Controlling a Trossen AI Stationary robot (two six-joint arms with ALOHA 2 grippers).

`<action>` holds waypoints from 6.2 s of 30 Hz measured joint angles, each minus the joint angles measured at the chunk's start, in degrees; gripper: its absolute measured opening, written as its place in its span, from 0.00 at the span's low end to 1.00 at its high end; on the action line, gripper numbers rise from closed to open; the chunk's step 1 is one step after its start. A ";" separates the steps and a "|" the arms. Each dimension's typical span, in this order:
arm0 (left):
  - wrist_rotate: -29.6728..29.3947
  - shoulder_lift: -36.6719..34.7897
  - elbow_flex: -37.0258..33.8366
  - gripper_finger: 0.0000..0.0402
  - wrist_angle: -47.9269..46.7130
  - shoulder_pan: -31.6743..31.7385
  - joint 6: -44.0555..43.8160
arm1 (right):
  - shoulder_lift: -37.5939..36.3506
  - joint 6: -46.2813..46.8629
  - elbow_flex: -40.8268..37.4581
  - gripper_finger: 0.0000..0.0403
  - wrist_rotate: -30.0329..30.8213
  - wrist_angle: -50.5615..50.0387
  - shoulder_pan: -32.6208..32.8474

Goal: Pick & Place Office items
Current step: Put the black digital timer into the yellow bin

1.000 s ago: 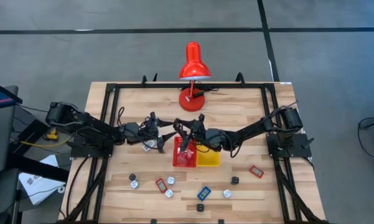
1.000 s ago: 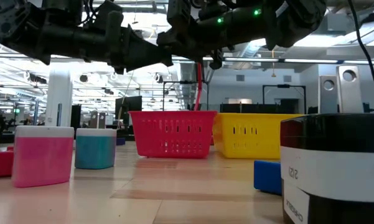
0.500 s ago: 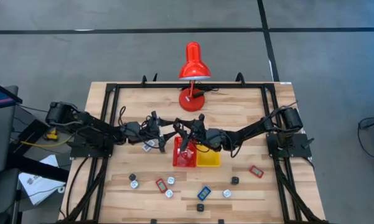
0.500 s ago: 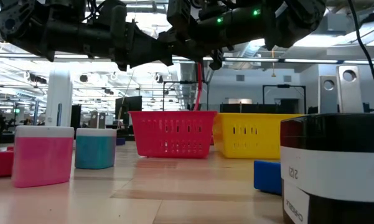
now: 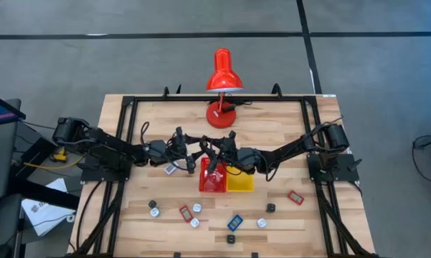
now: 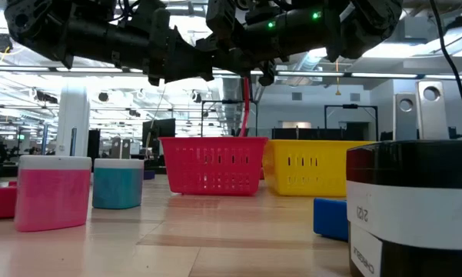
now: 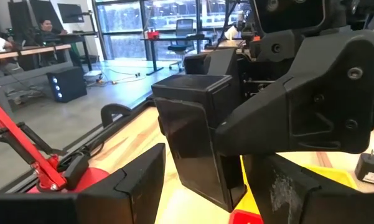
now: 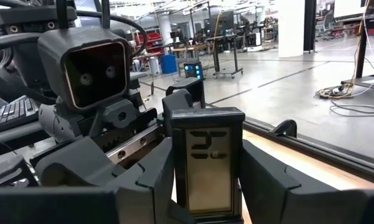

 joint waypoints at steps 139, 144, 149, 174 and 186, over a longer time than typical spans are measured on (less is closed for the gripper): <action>24.23 -0.02 10.51 0.24 -19.00 -1.21 2.19 | -10.27 -2.99 -0.04 0.11 -15.96 -34.42 5.99; 22.11 -0.74 10.51 0.35 -21.56 -1.19 1.34 | -10.90 -1.97 -0.02 0.11 -16.18 -38.37 5.97; 21.64 -6.67 10.56 0.50 -34.84 -1.17 4.12 | -15.73 3.92 0.00 0.11 -18.88 -52.54 4.82; 21.91 -27.21 10.60 0.61 -52.45 -1.17 5.05 | -3.88 -4.27 21.11 0.11 -35.72 -104.58 -4.83; 22.06 -24.46 10.62 0.60 -51.87 -1.01 5.19 | 2.28 -6.89 21.38 0.11 -34.08 -103.92 -5.72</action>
